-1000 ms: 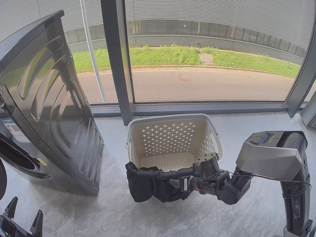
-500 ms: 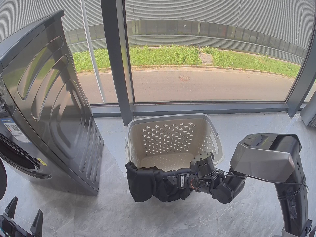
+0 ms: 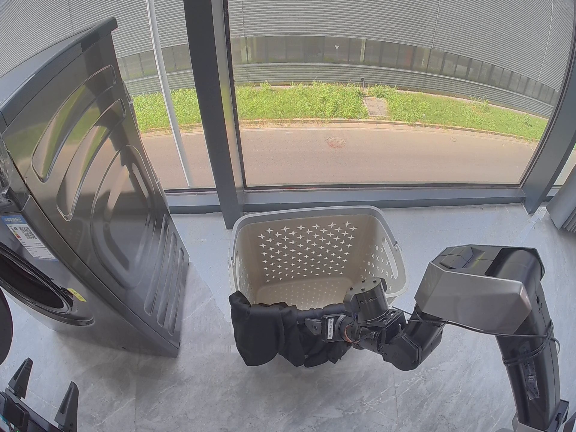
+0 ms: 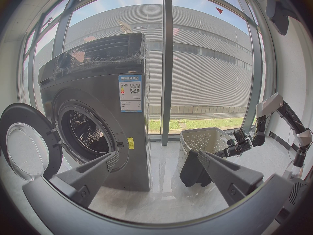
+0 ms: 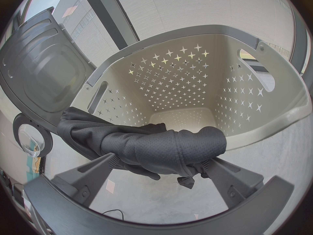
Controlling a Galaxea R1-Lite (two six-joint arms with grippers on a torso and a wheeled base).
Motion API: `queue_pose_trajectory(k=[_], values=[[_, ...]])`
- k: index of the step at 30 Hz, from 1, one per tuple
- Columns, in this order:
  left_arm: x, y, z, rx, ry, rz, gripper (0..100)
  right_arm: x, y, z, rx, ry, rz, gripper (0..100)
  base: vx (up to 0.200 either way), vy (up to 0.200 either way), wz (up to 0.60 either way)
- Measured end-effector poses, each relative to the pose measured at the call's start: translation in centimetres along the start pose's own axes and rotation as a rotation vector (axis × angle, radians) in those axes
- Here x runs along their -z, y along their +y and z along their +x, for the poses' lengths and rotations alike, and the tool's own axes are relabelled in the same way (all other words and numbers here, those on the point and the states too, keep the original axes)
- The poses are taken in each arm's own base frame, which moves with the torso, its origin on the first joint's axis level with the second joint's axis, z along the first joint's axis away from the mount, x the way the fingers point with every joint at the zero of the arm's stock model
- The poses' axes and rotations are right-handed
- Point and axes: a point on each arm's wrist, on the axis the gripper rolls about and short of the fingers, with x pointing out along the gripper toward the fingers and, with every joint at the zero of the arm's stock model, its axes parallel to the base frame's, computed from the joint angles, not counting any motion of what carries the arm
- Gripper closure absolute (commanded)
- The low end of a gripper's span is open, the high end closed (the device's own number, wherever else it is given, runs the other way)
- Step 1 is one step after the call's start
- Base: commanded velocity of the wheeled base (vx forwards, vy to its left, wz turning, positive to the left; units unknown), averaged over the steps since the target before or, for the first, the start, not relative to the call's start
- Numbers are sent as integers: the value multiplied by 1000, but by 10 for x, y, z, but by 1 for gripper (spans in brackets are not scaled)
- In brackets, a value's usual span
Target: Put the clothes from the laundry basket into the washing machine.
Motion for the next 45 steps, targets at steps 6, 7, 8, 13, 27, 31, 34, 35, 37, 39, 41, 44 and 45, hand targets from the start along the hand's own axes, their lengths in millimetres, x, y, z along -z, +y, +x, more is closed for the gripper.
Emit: queue_pose_trajectory(k=[6, 7, 8, 13, 27, 31, 34, 35, 37, 39, 41, 44, 45], values=[[0, 0, 0, 0, 0, 0, 0, 1, 2, 0, -4, 1, 14, 100, 0, 0, 0], [0, 0, 0, 0, 0, 0, 0, 2, 2, -1, -4, 2, 14, 100, 0, 0, 0], [0, 0, 0, 0, 0, 0, 0, 2, 3, -1, -4, 4, 14, 100, 0, 0, 0], [0, 0, 0, -1, 0, -1, 0, 5, 6, -2, -10, 11, 11, 100, 0, 0, 0], [0, 0, 0, 0, 0, -2, 0, -2, 14, -29, -47, -28, 18, 100, 0, 0, 0], [0, 0, 0, 0, 0, -2, 0, -17, 18, -49, -67, -68, 18, 100, 0, 0, 0], [0, 0, 0, 0, 0, -2, 0, -28, 21, -66, -82, -100, 19, 100, 0, 0, 0], [0, 0, 0, 0, 0, -2, 0, -32, 21, -73, -89, -113, 19, 100, 0, 0, 0], [0, 0, 0, 0, 0, -2, 0, -40, 23, -85, -98, -136, 15, 100, 0, 0, 0], [0, 0, 0, 0, 0, -2, 0, -48, 24, -99, -110, -164, 5, 100, 0, 0, 0], [0, 0, 0, 0, 0, -2, 0, -55, 26, -112, -120, -192, -8, 100, 0, 0, 0], [0, 0, 0, 0, 0, -2, 0, -70, 28, -135, -141, -252, -27, 100, 0, 0, 0], [0, 0, 0, 0, 0, -2, 0, -73, 28, -142, -145, -268, -35, 100, 0, 0, 0]])
